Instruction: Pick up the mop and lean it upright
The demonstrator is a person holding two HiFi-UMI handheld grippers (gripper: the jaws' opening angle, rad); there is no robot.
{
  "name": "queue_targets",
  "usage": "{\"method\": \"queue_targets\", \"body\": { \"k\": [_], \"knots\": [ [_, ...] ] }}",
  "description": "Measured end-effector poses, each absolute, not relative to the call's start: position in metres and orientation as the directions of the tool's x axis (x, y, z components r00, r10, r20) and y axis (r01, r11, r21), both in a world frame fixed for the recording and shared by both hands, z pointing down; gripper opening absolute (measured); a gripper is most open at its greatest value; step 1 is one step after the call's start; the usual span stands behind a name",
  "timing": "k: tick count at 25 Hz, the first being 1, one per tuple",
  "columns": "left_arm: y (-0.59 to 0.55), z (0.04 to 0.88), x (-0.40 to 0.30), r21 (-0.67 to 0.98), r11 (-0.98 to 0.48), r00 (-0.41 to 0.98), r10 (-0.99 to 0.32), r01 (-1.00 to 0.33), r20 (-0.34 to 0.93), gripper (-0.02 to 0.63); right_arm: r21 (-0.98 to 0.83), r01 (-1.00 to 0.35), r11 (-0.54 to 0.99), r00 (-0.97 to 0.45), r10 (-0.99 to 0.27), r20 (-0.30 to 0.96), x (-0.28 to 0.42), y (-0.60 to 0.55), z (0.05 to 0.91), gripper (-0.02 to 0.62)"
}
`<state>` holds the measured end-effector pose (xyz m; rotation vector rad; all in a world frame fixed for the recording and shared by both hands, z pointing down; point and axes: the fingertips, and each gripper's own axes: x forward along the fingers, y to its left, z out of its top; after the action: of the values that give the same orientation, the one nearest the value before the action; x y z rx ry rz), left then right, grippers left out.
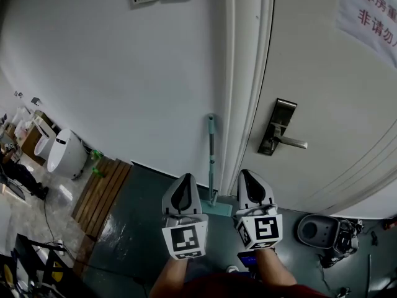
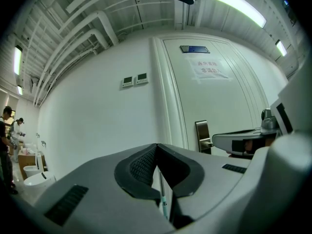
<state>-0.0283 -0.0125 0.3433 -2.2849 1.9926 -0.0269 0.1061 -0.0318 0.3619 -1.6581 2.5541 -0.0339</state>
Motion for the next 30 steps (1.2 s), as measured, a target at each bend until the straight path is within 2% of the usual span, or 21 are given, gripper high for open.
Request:
{"method": "queue_targets", "body": {
  "k": [14, 30],
  "knots": [
    [-0.099, 0.337, -0.109, -0.063, -0.190, 0.195, -0.977, -0.980, -0.081, 0.015, -0.053, -0.952, 0.302, -0.298, -0.952, -0.061, 0.032, -0.110, 0.359, 0.017],
    [-0.174, 0.341, -0.077, -0.068, -0.170, 0.176, -0.980, -0.983, -0.095, 0.015, -0.055, -0.940, 0.338, -0.334, -0.940, -0.070, 0.048, -0.188, 0.365, 0.017]
  ]
}}
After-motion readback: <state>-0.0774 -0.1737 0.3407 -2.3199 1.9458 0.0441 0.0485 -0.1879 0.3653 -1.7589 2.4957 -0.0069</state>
